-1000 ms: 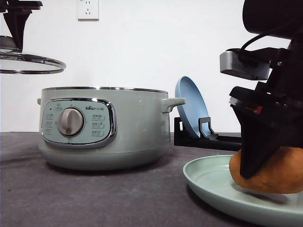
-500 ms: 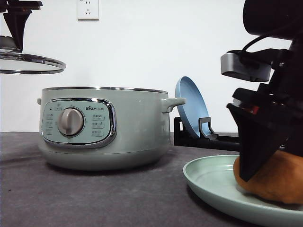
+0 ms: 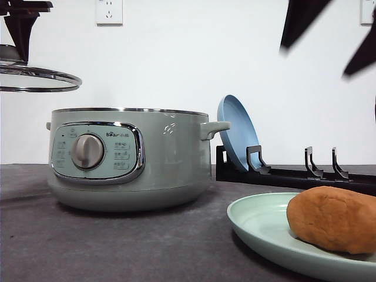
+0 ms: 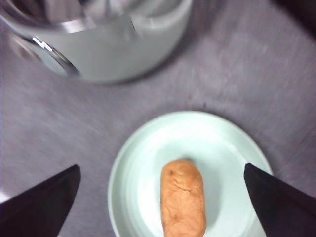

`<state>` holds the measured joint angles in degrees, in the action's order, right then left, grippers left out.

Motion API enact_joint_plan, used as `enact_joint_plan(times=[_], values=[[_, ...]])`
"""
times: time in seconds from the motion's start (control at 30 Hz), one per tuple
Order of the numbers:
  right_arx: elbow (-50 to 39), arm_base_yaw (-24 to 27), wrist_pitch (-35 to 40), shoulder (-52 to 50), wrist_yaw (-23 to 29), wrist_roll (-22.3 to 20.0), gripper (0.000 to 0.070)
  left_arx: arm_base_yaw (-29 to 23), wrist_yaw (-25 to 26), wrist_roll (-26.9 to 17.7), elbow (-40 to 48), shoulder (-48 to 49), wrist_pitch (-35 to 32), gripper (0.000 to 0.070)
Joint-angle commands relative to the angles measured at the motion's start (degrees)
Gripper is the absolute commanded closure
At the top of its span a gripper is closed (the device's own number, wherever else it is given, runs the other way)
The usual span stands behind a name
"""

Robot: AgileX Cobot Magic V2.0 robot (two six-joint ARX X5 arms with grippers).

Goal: Transfer potato from steamer to green plate

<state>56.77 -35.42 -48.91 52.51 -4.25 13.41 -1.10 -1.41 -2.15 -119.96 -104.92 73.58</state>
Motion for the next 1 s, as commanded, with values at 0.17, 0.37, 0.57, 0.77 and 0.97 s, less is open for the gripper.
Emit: enact_joint_plan(times=[0.17, 0.37, 0.57, 0.77, 0.97], values=[[9.55, -0.46, -6.78, -7.63, 0.22, 0.32, 0.0000, 0.09, 0.87, 0.31, -2.38, 0.81, -1.46, 0.0700], [12.11, -0.45, -7.32, -13.57, 0.22, 1.51, 0.0000, 0.51, 1.86, 0.31, -2.36, 0.81, -1.55, 0.0700], [12.11, -0.44, -7.34, -17.40, 0.27, 1.66, 0.0000, 1.74, 1.86, 0.28, -2.36, 0.81, -1.62, 0.0700], [12.11, -0.44, -7.32, -17.79, 0.27, 1.63, 0.0000, 3.22, 1.86, 0.26, -2.36, 0.81, -1.98, 0.0700], [12.11, -0.44, -7.34, -17.79, 0.26, 1.63, 0.0000, 4.96, 1.86, 0.29, -2.36, 0.81, -2.04, 0.0700]])
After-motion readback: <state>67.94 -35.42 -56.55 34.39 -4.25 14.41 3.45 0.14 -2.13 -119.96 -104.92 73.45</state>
